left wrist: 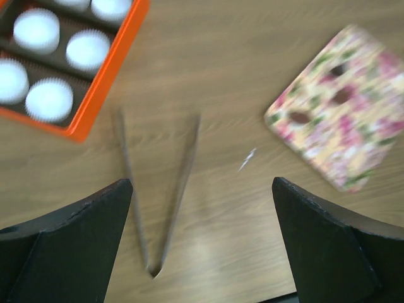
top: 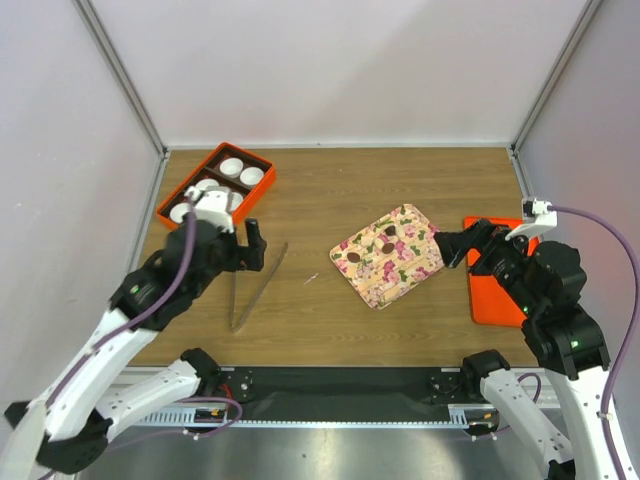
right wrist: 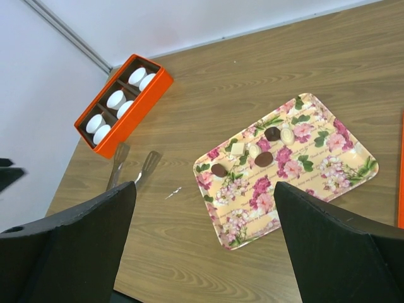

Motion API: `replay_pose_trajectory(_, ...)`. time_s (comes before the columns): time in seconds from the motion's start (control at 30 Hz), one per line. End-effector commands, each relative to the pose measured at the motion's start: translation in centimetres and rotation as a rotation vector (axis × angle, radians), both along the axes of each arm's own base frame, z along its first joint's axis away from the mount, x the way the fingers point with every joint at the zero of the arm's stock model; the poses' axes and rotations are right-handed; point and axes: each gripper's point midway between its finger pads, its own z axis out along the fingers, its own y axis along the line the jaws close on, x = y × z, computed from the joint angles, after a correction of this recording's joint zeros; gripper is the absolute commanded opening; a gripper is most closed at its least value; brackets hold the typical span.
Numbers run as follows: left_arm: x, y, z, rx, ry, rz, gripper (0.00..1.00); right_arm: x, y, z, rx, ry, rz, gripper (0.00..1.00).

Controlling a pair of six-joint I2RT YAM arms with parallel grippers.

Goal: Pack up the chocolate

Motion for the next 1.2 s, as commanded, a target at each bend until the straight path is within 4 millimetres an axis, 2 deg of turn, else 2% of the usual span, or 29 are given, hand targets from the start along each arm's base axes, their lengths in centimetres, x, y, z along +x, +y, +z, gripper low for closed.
replay_pose_trajectory(0.0,0.1,2.0,-5.0,0.149,0.166,0.068,1.0,0.1,0.2,0.7,-0.003,-0.057,0.018,1.0)
replay_pose_trajectory(0.03,0.6,2.0,-6.1,0.142,0.2,0.074,1.0,0.1,0.5,0.7,0.001,-0.064,0.031,1.0)
replay_pose_trajectory(0.07,0.3,1.1,-8.7,0.14,0.288,0.025,1.0,0.1,0.7,0.7,0.003,-0.067,0.044,1.0)
replay_pose_trajectory(0.13,0.9,0.7,-10.9,0.123,0.352,0.02,1.0,0.1,1.1,0.5,0.007,-0.064,0.068,1.0)
replay_pose_trajectory(0.17,1.0,0.5,-12.9,0.144,0.413,0.016,1.0,0.0,1.3,0.5,0.008,-0.071,0.077,1.0)
replay_pose_trajectory(0.33,3.0,1.8,-16.7,0.226,0.521,0.088,1.0,-0.3,2.1,0.2,-0.002,-0.096,0.135,1.0)
replay_pose_trajectory(0.43,3.3,2.1,-19.1,0.212,0.613,0.08,1.0,-0.5,2.5,0.2,0.004,-0.091,0.165,1.0)
replay_pose_trajectory(0.5,3.4,2.3,-19.9,0.222,0.641,0.087,1.0,-0.7,2.8,0.2,0.005,-0.089,0.179,1.0)
replay_pose_trajectory(0.63,3.3,4.3,-20.9,0.305,0.681,0.159,1.0,-1.2,3.0,0.5,0.001,-0.103,0.2,1.0)
replay_pose_trajectory(0.97,2.3,3.5,-24.0,0.274,0.787,0.104,1.0,-1.4,2.8,1.1,-0.023,-0.122,0.189,1.0)
replay_pose_trajectory(1.17,2.1,4.2,-25.9,0.309,0.847,0.109,1.0,-1.5,2.8,1.0,-0.023,-0.115,0.192,1.0)
